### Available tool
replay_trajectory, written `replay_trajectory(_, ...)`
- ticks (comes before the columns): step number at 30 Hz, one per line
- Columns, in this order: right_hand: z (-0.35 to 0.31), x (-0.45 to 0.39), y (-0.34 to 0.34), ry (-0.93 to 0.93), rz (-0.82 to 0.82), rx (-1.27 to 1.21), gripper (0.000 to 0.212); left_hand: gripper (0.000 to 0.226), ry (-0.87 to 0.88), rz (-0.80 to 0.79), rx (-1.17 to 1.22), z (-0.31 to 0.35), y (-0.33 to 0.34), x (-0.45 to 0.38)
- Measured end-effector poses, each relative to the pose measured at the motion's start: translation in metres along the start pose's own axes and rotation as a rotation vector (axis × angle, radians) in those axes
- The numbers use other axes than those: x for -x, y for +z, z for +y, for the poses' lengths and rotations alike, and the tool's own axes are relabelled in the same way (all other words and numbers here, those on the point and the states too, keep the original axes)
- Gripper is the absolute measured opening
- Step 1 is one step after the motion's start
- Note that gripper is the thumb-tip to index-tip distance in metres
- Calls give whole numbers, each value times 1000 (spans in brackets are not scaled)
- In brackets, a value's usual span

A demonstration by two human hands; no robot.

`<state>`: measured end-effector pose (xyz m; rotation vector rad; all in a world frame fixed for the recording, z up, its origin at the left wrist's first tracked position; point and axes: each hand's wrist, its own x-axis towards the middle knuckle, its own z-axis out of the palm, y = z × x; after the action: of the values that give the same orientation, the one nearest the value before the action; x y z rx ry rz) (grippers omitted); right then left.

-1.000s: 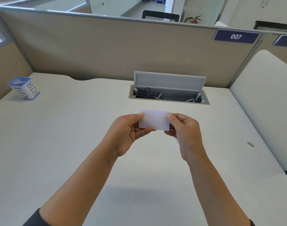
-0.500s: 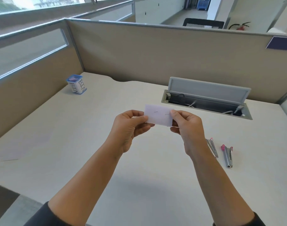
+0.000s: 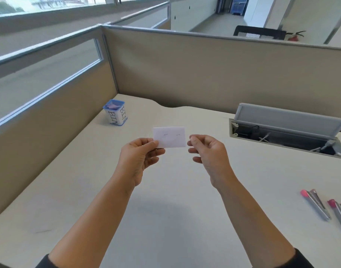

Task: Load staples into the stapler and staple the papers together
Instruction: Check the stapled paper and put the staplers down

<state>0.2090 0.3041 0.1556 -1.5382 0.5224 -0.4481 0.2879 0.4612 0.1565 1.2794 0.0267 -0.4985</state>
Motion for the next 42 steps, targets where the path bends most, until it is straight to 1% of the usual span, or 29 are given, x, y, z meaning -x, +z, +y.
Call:
replay_trajectory(2,2,-18,34,8,15,-14,11,12,4,22,7,13,-29,-29)
replay_trajectory(7,8,-54,88,43,41,-5,5,12,17,49,-2,31,-71,-86)
replay_trajectory(9,11,-69,103,57,47,6,5,11,56,86,-28,37,-87,-112)
replay_trajectory(11,15,-86,117,73,50,24,6,11,127,147,-102,48,-104,-143)
replay_trajectory(15,26,-114,139,97,72,51,7,20,329,326,-344,74,-132,-204)
replay_trajectory(17,32,-129,151,97,84,63,8,14,428,425,-565,86,-141,-235)
replay_trajectory(19,38,-143,160,109,91,74,9,9,509,480,-774,95,-147,-261)
replay_trajectory(23,48,-169,172,147,103,101,10,13,592,474,-1012,102,-151,-298)
replay_trajectory(26,51,-183,174,160,120,91,11,18,673,421,-1233,101,-153,-316)
replay_trajectory(28,54,-190,173,169,129,89,11,20,708,373,-1334,97,-156,-326)
replay_trajectory(32,59,-198,169,182,141,91,13,22,682,263,-1469,84,-156,-338)
replay_trajectory(36,60,-202,168,183,142,86,14,23,652,262,-1501,82,-151,-347)
replay_trajectory(42,59,-206,161,177,144,88,15,27,361,211,-1611,77,-147,-359)
